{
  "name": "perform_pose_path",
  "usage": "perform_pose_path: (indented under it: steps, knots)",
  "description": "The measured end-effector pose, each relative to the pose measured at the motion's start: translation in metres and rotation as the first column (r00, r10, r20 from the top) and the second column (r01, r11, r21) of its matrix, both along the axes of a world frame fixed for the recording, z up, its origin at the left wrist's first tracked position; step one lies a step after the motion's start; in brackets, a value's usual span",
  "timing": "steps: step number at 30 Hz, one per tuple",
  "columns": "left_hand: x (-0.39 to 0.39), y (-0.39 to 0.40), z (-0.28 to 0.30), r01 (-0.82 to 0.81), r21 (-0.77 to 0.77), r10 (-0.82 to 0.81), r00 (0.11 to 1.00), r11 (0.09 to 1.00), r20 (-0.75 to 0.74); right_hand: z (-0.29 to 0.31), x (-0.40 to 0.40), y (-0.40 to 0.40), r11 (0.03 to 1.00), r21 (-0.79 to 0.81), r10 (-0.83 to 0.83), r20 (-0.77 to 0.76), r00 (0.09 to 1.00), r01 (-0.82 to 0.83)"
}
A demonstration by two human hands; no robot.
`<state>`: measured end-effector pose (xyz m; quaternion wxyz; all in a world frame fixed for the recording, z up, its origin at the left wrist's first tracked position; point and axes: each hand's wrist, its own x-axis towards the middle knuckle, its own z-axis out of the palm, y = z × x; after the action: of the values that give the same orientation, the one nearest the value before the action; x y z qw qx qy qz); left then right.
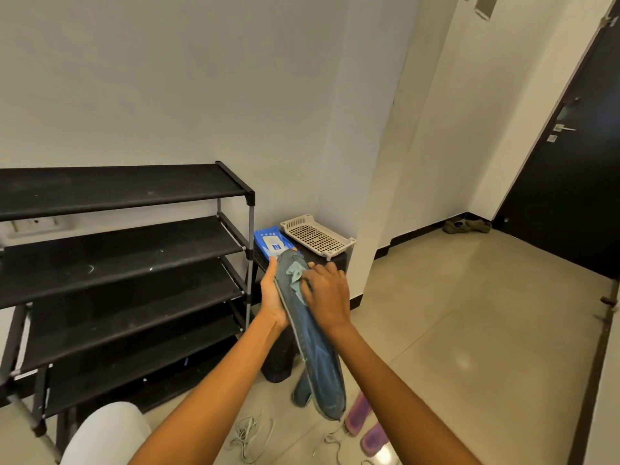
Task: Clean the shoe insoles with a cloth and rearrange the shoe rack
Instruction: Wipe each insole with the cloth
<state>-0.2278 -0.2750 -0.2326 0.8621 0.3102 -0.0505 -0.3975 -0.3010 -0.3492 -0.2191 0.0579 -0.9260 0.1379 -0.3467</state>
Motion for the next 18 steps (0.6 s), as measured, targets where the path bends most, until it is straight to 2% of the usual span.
perform_pose_path:
  steps: [3,5,7,9,10,14,16,18]
  knots:
    - [0.014,0.006,-0.007,-0.027,-0.021,0.027,1.000,0.999,-0.011,-0.010,-0.006,0.014,0.968,-0.030,0.245,-0.083,0.966,-0.248]
    - [0.021,0.009,-0.014,-0.047,-0.037,0.046,0.999,0.998,-0.015,-0.012,-0.009,0.006,0.954,-0.024,0.295,-0.111,0.949,-0.299]
    - [0.025,0.010,-0.016,-0.067,-0.053,0.067,0.998,0.996,-0.017,-0.014,-0.011,-0.002,0.966,0.169,0.192,0.032,0.981,-0.194]
    - [0.026,0.009,-0.014,-0.094,-0.044,0.093,0.996,0.995,-0.016,-0.015,-0.013,-0.007,0.899,0.430,0.001,0.178,0.984,-0.079]
    - [0.026,0.009,-0.014,-0.098,-0.045,0.097,0.995,0.994,-0.026,-0.016,-0.013,-0.007,0.868,0.491,-0.026,0.205,0.978,-0.080]
    - [0.020,0.004,-0.011,-0.059,-0.064,0.057,0.998,0.996,-0.031,-0.012,-0.005,0.003,0.858,0.502,-0.014,0.231,0.973,-0.107]
    - [0.012,0.002,-0.007,-0.027,-0.055,0.027,1.000,0.998,-0.007,-0.007,0.001,0.002,0.887,0.461,-0.026,0.125,0.992,-0.035]
    - [0.009,0.000,-0.005,-0.005,-0.031,0.004,1.000,1.000,-0.018,-0.008,0.005,0.006,0.950,0.313,0.005,-0.019,1.000,0.002]
